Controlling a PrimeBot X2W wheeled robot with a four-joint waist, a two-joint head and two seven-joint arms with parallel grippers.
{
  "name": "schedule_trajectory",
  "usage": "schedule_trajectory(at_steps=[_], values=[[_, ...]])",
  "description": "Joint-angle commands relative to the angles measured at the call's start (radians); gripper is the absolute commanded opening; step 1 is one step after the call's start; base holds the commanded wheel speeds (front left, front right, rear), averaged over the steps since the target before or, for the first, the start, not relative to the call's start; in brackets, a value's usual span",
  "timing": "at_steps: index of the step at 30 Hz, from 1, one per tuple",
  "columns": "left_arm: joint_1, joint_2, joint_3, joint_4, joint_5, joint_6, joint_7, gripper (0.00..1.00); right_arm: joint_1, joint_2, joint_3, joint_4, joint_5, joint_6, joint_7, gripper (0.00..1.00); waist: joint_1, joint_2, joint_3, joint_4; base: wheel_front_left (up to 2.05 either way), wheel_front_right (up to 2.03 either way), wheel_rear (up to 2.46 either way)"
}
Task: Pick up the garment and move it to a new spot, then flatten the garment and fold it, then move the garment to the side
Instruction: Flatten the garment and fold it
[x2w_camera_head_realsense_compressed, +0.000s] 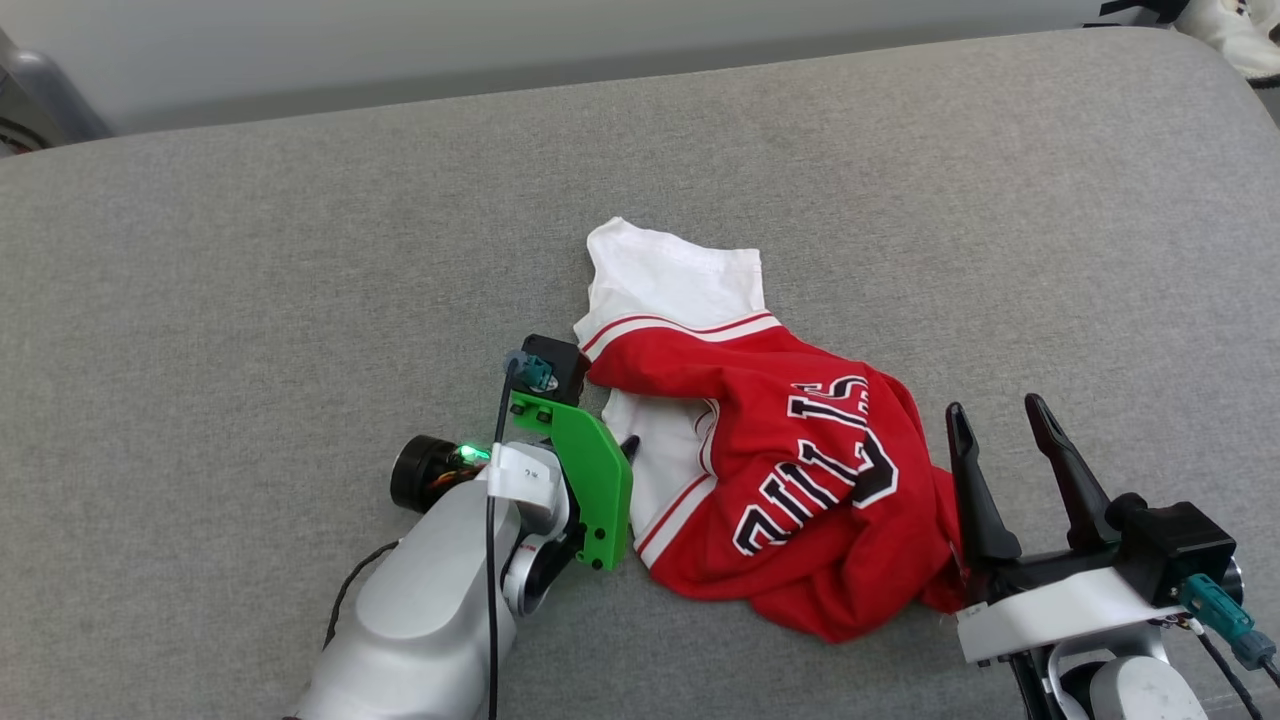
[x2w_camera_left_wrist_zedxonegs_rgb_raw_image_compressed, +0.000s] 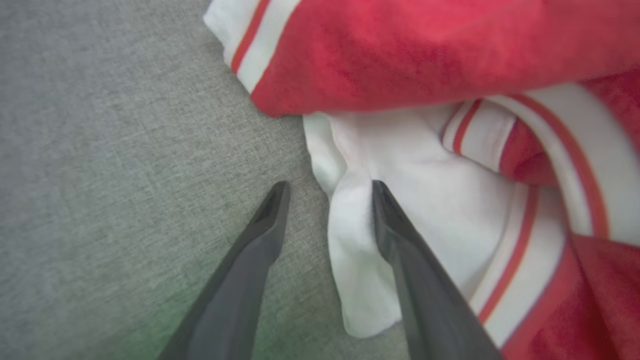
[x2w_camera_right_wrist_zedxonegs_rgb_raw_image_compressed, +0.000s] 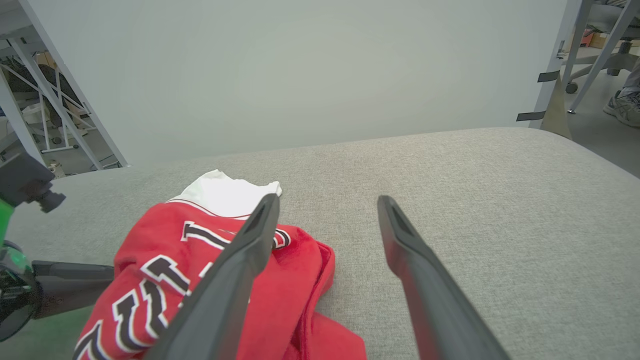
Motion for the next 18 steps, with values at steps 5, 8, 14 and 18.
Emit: schedule_trajectory(at_steps=[5, 8, 14, 18], values=[[0.017, -0.006, 0.002, 0.06, -0.014, -0.021, -0.061, 0.0, -0.008, -0.001, -0.012, 0.008, -0.004, -0.001, -0.005, 1.0, 0.0, -0.0001, -0.037, 0.041, 0.0, 0.0, 0.0], [0.012, -0.002, 0.015, 0.058, -0.019, -0.022, -0.109, 0.0, 0.0, -0.001, -0.017, 0.013, -0.005, -0.001, -0.005, 1.0, 0.0, -0.0001, -0.069, 0.073, 0.0, 0.0, 0.0], [-0.013, 0.036, 0.065, -0.004, -0.02, 0.001, -0.221, 0.0, 0.021, -0.001, -0.015, 0.027, 0.0, -0.001, -0.005, 1.0, 0.0, -0.0001, -0.13, 0.134, 0.0, 0.0, 0.0], [-0.006, 0.103, 0.142, -0.12, -0.029, 0.057, -0.31, 0.0, 0.045, -0.001, -0.025, 0.037, 0.003, -0.001, -0.005, 1.0, 0.0, -0.0001, -0.16, 0.191, 0.0, 0.0, 0.0]])
